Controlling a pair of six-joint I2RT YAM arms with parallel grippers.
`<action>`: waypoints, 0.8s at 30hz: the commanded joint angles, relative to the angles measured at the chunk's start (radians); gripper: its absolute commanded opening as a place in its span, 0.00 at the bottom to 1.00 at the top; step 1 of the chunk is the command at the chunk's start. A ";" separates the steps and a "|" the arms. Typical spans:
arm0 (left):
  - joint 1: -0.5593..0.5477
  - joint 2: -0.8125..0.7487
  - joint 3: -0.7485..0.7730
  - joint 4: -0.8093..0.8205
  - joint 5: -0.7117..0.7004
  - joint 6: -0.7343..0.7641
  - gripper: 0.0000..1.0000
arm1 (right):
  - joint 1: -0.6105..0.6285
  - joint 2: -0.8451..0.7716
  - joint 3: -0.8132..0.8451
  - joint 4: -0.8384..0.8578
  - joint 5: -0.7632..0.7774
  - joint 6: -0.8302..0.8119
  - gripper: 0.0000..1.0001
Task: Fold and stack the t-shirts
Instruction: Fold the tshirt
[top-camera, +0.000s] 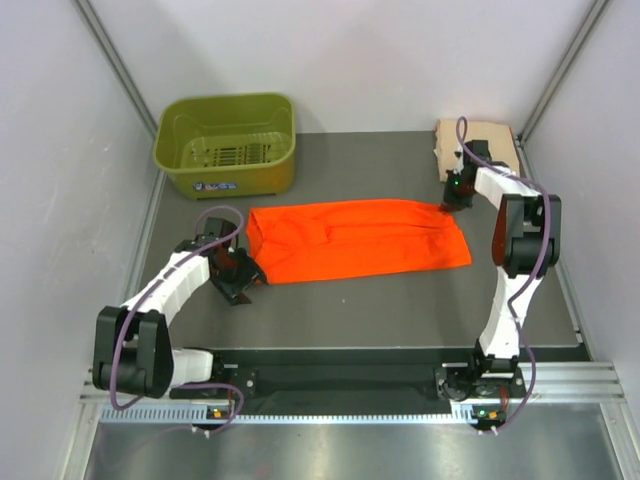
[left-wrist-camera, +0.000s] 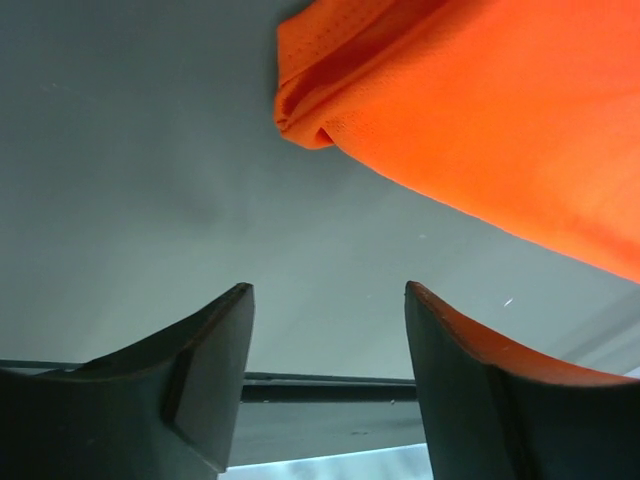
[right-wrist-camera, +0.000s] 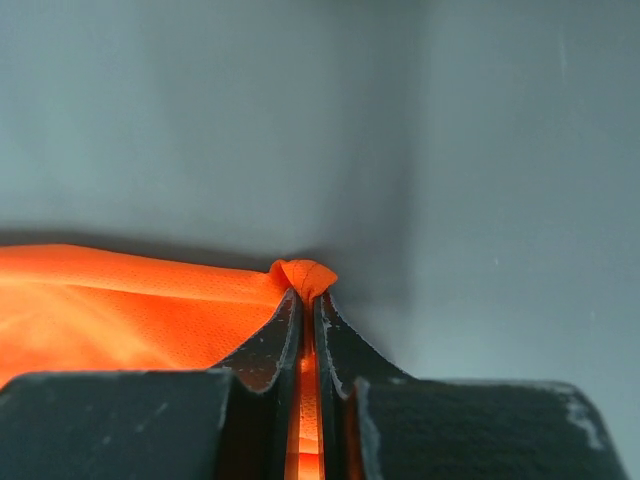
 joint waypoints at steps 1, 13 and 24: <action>-0.001 0.028 -0.010 0.095 -0.017 -0.066 0.67 | -0.013 -0.041 -0.036 -0.047 0.061 0.006 0.00; -0.025 -0.038 0.051 0.078 -0.106 -0.037 0.63 | -0.233 -0.217 -0.236 -0.116 0.194 0.202 0.00; -0.124 0.029 0.104 0.132 -0.149 -0.080 0.64 | -0.329 -0.656 -0.697 -0.117 0.061 0.446 0.01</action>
